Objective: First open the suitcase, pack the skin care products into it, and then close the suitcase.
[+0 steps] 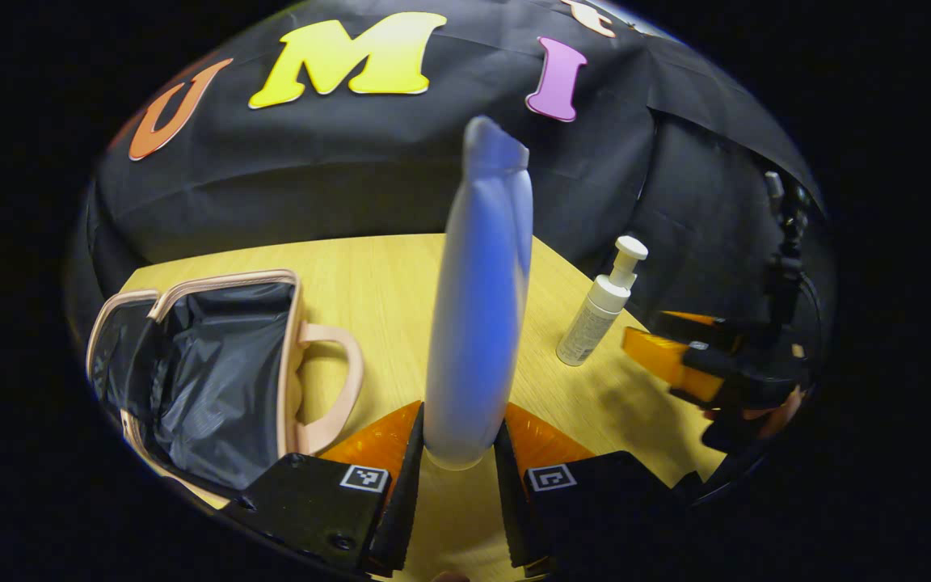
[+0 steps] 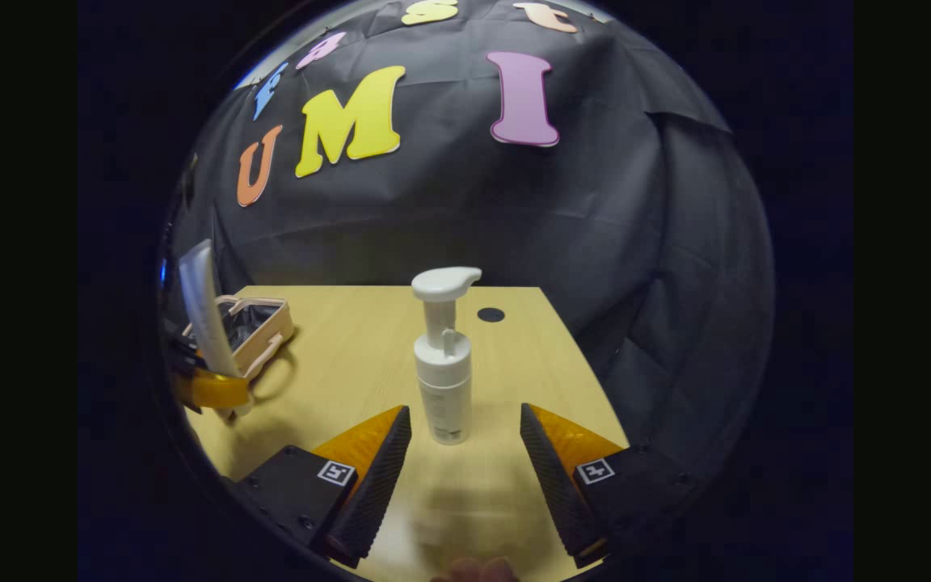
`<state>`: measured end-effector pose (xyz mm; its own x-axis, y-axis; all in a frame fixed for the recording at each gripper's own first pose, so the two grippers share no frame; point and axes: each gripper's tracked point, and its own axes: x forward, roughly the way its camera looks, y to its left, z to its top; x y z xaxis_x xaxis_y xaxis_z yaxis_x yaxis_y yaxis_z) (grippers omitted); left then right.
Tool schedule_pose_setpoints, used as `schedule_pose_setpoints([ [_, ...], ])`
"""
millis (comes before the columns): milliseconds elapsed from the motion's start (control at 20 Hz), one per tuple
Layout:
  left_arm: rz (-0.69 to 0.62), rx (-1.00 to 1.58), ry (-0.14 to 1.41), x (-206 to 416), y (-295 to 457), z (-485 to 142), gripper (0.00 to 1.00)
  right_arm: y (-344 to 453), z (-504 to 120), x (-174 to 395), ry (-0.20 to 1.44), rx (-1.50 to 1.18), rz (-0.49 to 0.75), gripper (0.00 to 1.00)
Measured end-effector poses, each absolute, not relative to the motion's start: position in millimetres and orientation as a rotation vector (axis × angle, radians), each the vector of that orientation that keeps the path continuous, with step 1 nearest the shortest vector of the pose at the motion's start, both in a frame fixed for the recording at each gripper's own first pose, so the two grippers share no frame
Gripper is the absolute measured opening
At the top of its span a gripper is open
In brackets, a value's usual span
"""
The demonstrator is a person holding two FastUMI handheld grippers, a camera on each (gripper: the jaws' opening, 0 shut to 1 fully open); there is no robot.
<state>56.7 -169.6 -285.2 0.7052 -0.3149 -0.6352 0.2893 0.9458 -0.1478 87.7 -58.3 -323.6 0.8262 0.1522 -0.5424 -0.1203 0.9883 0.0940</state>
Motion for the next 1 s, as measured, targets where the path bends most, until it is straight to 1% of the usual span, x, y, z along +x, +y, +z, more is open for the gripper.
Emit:
schedule_pose_setpoints([
  [250,-0.224,-0.086,0.704,42.6,-128.3,-263.0,0.48,-46.4,-355.9,123.7,0.605,0.097,0.131,0.81],
  [350,-0.181,-0.103,0.704,40.0,-112.8,-258.2,0.48,-41.2,-363.6,132.1,0.61,0.099,0.14,0.79],
  [450,-0.149,-0.105,0.706,38.6,-97.0,-256.6,0.48,-40.8,-369.2,140.4,0.607,0.086,0.134,0.7],
  [500,-0.136,-0.103,0.711,37.3,-89.0,-256.3,0.48,-40.4,-370.5,143.5,0.604,0.082,0.131,0.62],
  [550,-0.121,-0.103,0.713,36.1,-81.0,-254.9,0.48,-41.5,-372.5,145.7,0.606,0.077,0.126,0.58],
  [600,-0.108,-0.109,0.713,35.7,-71.1,-253.5,0.48,-40.8,-374.4,147.7,0.604,0.077,0.128,0.58],
  [700,-0.082,-0.124,0.713,36.5,-53.7,-252.7,0.48,-42.1,-375.6,150.7,0.603,0.055,0.118,0.53],
  [850,-0.063,-0.106,0.708,42.2,-17.4,-247.1,0.48,-46.0,-374.1,148.7,0.616,0.026,0.098,0.49],
  [950,-0.055,-0.112,0.706,51.1,6.3,-246.0,0.48,-49.0,-365.9,145.0,0.615,-0.007,0.102,0.46],
  [1000,-0.059,-0.119,0.703,57.1,17.8,-245.8,0.48,-50.2,-358.7,143.6,0.615,-0.008,0.104,0.46],
])
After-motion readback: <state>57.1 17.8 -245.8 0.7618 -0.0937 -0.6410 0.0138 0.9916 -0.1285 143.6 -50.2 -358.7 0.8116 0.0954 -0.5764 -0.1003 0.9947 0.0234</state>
